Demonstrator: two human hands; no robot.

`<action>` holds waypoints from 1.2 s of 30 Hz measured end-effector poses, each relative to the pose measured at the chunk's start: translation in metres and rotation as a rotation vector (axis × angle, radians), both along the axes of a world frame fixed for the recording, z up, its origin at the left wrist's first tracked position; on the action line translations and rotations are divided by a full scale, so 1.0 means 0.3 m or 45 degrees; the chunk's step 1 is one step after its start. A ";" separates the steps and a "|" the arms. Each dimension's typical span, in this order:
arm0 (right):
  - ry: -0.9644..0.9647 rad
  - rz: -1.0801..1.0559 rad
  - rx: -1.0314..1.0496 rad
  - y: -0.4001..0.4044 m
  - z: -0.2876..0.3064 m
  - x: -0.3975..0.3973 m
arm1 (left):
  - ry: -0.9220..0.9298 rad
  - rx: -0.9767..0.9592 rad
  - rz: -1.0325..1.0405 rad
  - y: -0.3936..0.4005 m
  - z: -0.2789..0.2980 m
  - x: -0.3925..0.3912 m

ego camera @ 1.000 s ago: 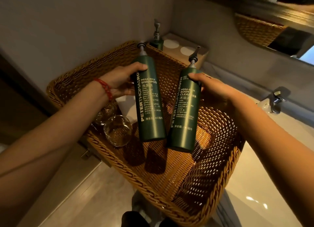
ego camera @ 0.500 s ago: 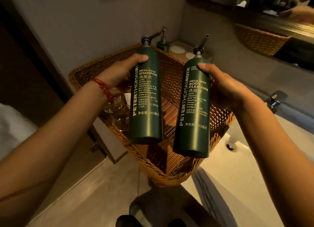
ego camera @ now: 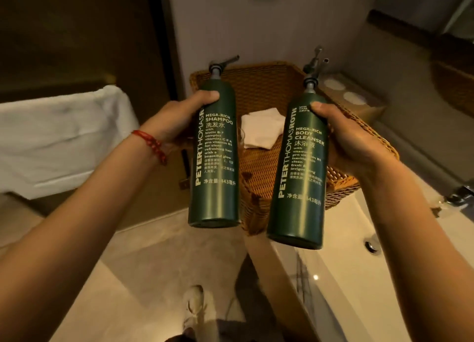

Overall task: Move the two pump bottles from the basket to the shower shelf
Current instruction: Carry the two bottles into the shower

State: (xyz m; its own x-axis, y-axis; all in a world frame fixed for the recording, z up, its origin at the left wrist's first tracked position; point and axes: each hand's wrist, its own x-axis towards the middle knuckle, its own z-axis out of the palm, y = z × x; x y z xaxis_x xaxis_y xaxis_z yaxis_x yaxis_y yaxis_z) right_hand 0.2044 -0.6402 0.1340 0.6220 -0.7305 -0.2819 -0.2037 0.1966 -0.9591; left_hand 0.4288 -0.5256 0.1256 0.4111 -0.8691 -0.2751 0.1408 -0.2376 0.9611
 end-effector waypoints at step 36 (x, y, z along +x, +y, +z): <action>0.072 1.227 -0.029 1.556 -0.415 1.001 | 0.106 0.257 1.592 1.973 -0.385 0.258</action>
State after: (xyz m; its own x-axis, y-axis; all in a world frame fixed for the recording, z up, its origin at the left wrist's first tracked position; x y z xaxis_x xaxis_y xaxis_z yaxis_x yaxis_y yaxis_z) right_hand 0.5048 -0.1734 0.0095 0.9433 0.0810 -0.3218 -0.3138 -0.0977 -0.9445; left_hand 0.5062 0.0664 0.0101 0.8930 0.1586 -0.4212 0.4321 -0.0401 0.9009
